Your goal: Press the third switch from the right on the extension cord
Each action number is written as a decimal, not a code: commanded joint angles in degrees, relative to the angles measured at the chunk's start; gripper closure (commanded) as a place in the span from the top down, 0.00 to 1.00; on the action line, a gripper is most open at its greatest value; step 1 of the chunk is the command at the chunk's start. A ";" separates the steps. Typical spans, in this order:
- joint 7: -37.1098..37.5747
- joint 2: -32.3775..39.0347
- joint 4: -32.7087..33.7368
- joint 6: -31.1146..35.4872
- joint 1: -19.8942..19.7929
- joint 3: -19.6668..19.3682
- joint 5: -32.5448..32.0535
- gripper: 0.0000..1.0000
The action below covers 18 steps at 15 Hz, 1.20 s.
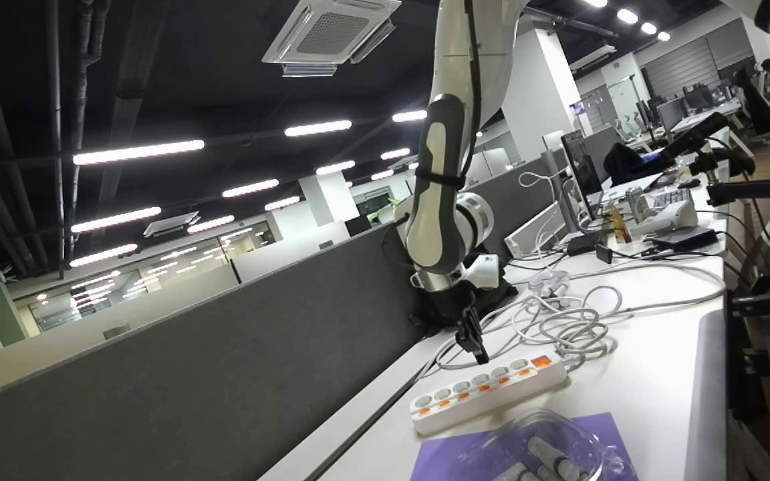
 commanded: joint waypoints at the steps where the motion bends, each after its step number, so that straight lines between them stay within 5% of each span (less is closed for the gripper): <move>1: 0.07 3.36 4.36 -2.53 0.17 0.51 -1.07 0.00; 18: -2.47 8.21 7.98 -2.58 1.24 3.09 -2.77 0.00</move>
